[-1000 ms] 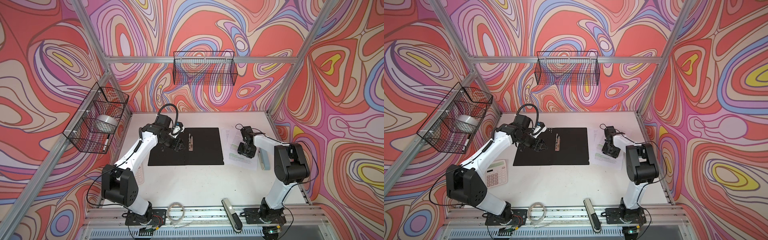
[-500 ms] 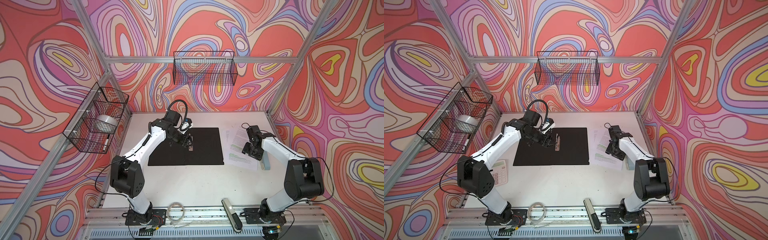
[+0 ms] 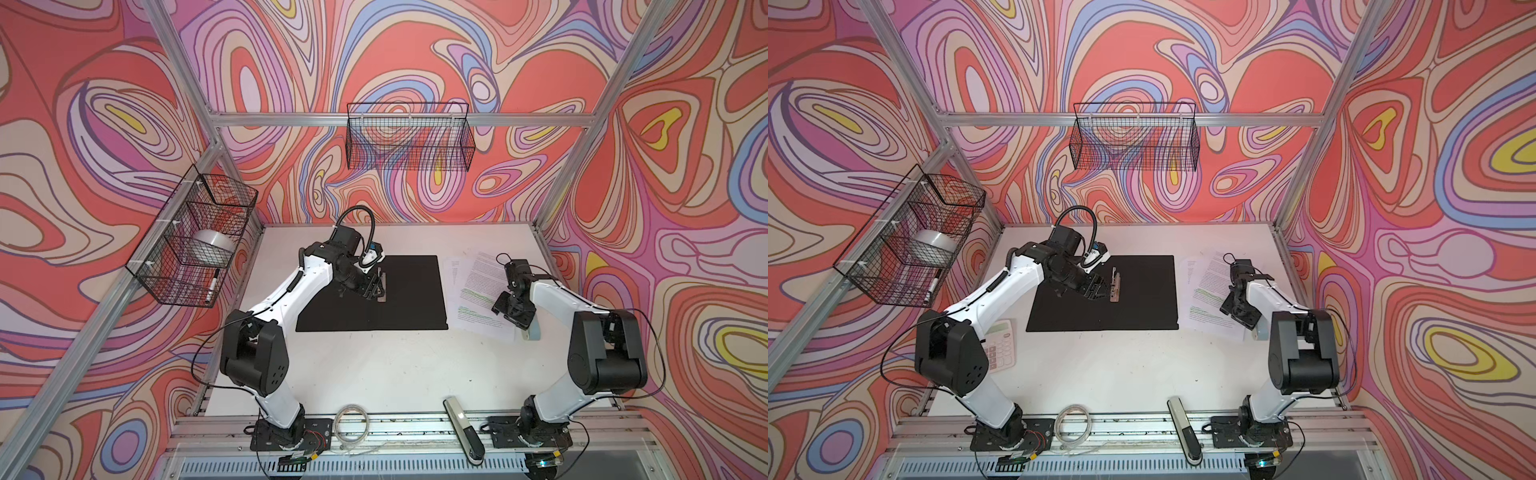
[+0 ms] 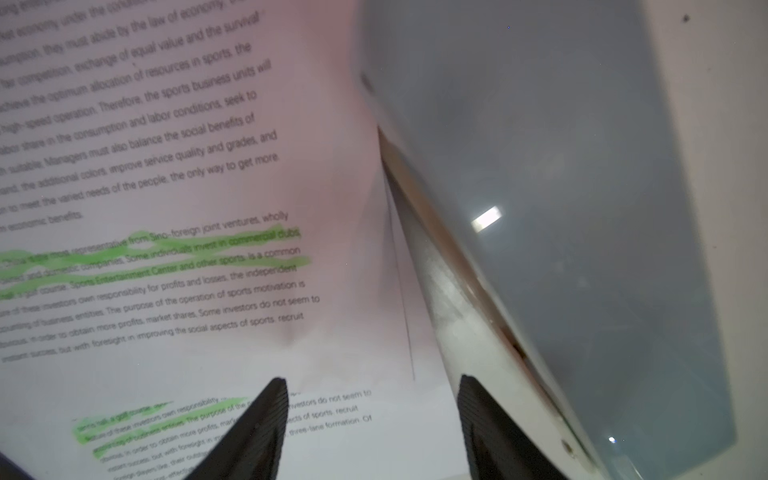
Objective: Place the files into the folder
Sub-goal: 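Lower the right gripper onto the edge of the highlighted paper stack beside the stapler, then pinch the paper stack edge with the right gripper and lift it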
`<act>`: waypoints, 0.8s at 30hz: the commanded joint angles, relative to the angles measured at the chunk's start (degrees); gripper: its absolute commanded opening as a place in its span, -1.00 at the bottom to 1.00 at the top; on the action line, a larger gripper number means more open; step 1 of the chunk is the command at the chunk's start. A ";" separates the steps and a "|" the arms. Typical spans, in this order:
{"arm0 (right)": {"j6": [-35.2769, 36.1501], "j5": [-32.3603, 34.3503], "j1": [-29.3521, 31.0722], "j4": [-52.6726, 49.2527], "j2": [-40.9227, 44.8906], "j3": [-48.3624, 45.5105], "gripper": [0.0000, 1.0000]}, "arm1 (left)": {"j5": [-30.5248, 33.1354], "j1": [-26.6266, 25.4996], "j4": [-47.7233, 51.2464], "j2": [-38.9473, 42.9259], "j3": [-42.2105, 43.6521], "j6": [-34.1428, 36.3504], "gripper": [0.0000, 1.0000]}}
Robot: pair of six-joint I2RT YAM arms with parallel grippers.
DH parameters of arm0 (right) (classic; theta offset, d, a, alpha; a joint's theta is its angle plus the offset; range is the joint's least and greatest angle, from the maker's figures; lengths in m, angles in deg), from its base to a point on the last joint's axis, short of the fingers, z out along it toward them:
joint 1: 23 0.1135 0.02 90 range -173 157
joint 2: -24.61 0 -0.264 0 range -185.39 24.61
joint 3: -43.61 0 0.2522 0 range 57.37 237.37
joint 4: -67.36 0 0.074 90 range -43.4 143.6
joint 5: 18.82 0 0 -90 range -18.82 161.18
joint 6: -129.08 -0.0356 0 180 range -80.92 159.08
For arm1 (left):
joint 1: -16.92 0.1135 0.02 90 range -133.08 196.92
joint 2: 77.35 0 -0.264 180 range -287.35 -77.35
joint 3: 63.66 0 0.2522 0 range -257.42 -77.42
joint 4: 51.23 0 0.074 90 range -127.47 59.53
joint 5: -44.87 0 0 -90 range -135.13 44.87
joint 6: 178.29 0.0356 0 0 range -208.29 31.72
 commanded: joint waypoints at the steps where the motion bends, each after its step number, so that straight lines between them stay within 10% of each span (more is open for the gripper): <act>1: -0.89 0.46 -0.68 2.12 -2.03 -0.12 0.38 | 1.22 -0.10 -0.96 2.33 0.82 1.61 0.18; 12: -2.08 -3.43 -1.53 7.34 -2.95 -1.76 0.27 | 2.84 -0.08 -1.44 3.73 2.39 2.09 0.18; 24: -0.31 -5.04 -1.49 5.49 2.98 -0.68 -0.49 | 3.32 -0.10 -1.58 4.62 3.20 1.90 0.18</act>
